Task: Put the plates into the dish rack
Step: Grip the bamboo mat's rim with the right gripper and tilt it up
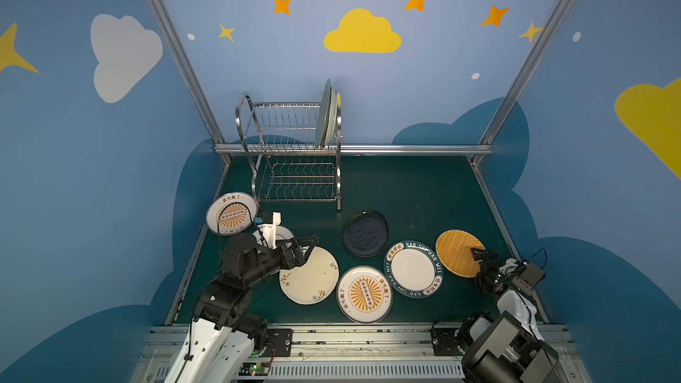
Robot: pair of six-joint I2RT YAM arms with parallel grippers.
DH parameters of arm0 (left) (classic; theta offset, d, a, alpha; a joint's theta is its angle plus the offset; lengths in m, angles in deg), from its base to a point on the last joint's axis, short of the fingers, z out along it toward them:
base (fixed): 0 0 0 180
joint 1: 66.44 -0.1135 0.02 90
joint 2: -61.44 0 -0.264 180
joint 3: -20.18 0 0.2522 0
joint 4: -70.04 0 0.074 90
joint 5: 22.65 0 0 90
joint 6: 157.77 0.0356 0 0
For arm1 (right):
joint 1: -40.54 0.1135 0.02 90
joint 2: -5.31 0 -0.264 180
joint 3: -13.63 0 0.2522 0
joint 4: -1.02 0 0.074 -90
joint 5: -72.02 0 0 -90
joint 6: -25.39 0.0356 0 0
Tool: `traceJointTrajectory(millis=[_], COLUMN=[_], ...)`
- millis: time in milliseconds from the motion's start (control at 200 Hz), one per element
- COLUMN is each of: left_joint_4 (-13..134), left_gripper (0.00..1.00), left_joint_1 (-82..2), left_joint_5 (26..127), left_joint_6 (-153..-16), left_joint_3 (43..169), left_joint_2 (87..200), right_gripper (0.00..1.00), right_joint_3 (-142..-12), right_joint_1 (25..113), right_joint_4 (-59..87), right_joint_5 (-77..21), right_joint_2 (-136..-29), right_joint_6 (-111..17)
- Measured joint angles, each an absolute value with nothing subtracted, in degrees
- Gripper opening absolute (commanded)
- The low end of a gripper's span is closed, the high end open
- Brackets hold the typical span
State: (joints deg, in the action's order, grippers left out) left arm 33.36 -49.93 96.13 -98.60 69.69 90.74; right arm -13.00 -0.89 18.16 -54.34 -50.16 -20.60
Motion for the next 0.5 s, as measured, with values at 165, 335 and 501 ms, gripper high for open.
traceJointTrajectory(millis=[165,335,501], left_joint_4=[33.36,33.34,33.36], left_gripper=[1.00,1.00,1.00], left_joint_1=[-50.00,-50.19,-50.33], left_joint_5=[96.13,96.13,96.08], left_joint_6=[-98.60,-98.60,-98.58], left_joint_3=[69.69,69.69,69.69], left_joint_2=[90.52,90.50,90.06], right_gripper=[0.78,0.58,0.50], right_joint_3=[-16.10,-19.64,-20.45], right_joint_1=[1.23,2.30,2.39], right_joint_4=[16.17,13.66,8.52], right_joint_5=[-57.99,-62.93,-67.39], right_joint_2=[-58.59,-68.93,-76.38], right_joint_6=[-21.04,-21.98,-21.22])
